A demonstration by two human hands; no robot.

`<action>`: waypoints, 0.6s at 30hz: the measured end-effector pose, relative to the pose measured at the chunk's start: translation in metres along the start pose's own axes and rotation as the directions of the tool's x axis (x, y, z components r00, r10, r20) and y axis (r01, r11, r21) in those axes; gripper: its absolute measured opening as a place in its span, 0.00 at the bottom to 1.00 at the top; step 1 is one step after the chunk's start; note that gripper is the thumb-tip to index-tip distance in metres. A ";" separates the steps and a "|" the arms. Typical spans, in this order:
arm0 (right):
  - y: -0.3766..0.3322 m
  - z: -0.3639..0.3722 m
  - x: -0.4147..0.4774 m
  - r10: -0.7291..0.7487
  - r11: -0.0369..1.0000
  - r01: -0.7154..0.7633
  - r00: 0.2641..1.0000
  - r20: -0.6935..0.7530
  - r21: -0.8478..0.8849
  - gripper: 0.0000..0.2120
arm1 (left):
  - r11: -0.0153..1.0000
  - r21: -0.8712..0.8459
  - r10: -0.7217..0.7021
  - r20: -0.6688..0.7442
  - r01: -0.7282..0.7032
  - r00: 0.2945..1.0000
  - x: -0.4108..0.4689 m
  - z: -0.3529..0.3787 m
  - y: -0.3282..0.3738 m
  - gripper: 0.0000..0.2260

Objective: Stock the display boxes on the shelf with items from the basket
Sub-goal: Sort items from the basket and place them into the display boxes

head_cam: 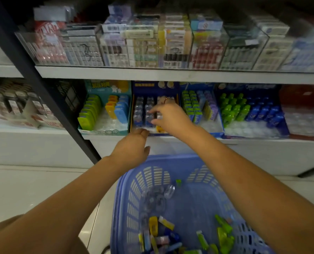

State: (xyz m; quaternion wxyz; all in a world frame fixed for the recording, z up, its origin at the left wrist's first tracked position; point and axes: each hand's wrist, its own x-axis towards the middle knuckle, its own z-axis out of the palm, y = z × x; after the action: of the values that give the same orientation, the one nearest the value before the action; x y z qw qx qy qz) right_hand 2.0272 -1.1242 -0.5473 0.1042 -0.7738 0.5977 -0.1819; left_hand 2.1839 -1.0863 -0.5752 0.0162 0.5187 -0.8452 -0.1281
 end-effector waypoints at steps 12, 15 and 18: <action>0.116 0.113 -0.204 0.484 0.863 -0.392 0.455 0.747 -0.319 0.35 | 0.994 -0.111 0.052 0.446 -0.003 0.894 -0.046 0.152 0.058 0.18; 0.138 0.135 -0.238 0.585 0.788 -0.462 0.351 0.731 -0.408 0.43 | 0.993 -0.113 0.049 0.571 0.019 0.820 -0.064 0.199 0.063 0.21; 0.144 0.150 -0.246 0.573 0.798 -0.435 0.335 0.748 -0.417 0.45 | 0.997 -0.078 0.033 0.642 0.023 0.766 -0.075 0.233 0.058 0.22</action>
State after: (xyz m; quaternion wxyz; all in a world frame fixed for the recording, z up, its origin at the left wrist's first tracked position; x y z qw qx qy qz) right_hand 1.9061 -0.9334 -0.7772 0.3769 -0.5408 0.6883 0.3031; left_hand 2.1304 -0.9486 -0.7784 -0.2524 0.4401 -0.7952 -0.3320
